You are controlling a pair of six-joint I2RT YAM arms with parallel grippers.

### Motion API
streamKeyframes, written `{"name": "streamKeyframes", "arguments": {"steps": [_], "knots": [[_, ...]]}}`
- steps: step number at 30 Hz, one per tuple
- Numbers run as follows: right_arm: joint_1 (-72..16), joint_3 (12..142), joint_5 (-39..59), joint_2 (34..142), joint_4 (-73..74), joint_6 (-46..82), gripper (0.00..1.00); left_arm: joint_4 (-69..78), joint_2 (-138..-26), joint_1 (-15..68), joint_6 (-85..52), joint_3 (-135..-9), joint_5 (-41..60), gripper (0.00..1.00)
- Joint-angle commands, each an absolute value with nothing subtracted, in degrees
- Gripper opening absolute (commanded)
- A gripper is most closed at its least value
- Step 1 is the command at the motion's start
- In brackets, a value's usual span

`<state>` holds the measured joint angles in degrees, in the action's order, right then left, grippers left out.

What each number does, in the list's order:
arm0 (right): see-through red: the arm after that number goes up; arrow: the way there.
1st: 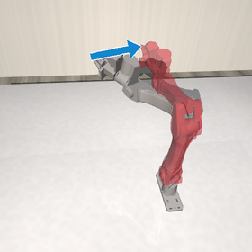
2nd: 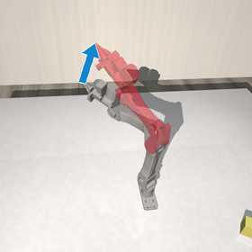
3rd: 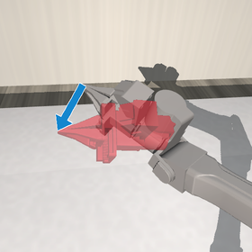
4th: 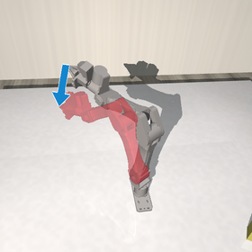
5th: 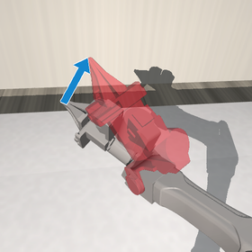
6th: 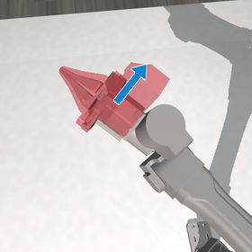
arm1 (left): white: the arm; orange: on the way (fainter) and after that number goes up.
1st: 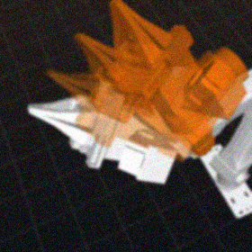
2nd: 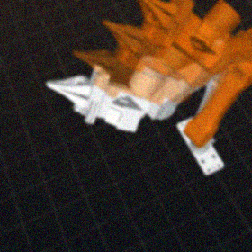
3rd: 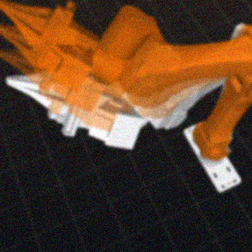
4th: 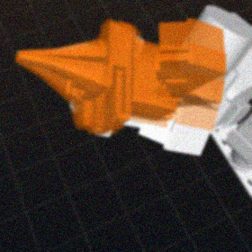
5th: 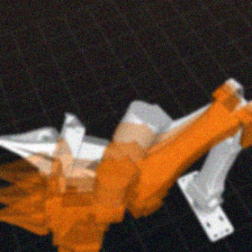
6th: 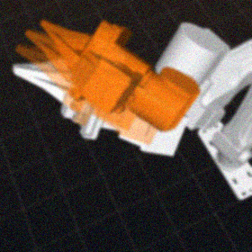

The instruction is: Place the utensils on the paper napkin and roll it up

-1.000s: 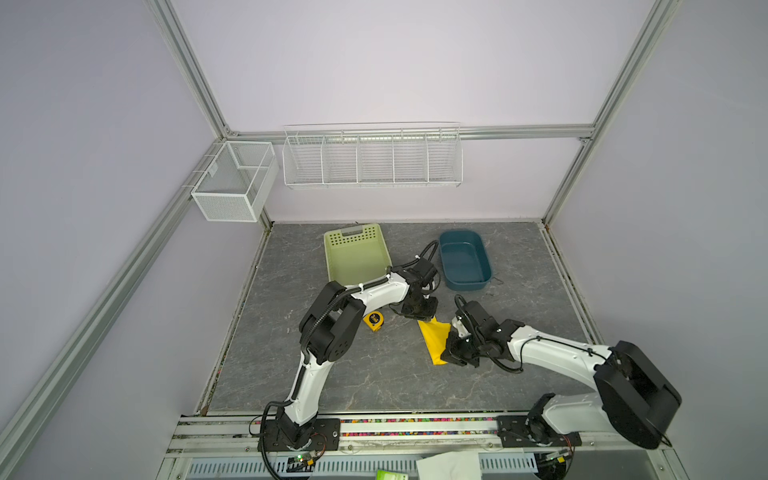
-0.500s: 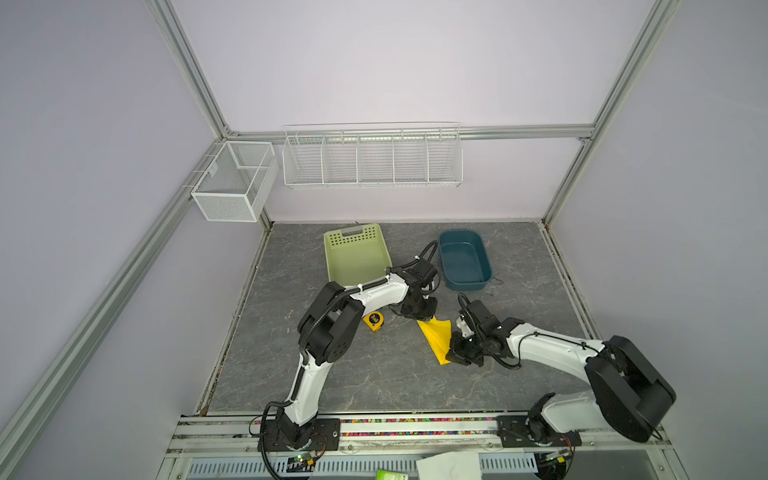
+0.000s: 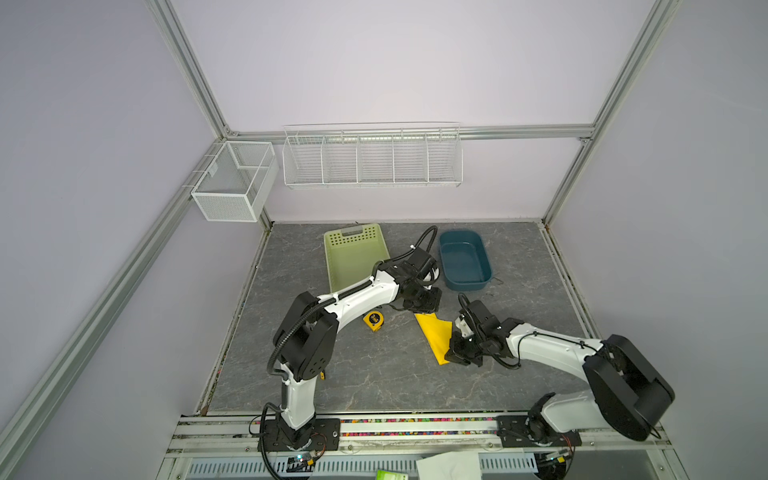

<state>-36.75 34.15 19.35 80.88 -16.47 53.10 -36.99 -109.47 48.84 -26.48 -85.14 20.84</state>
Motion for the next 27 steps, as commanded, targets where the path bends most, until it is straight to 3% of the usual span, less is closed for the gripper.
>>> {"name": "streamKeyframes", "arguments": {"steps": [1, 16, 23, 27], "knots": [[-36.47, 32.33, 18.80, 82.79, -17.85, 53.17, 0.07, -35.53, -110.66, 50.54, -28.54, -81.50, 23.47, 0.04], [-35.60, 33.21, 20.39, 81.24, -17.58, 52.29, 0.13, -31.11, -116.45, 50.78, -29.72, -77.40, 23.14, 0.00], [-29.39, 36.51, 22.72, 76.39, -22.05, 45.67, 0.33, -31.55, -116.27, 50.78, -29.46, -76.99, 22.17, 0.00], [-22.46, 35.86, 29.59, 77.49, -18.77, 41.87, 0.45, -31.38, -116.34, 50.79, -29.61, -76.98, 22.15, 0.00]]}}
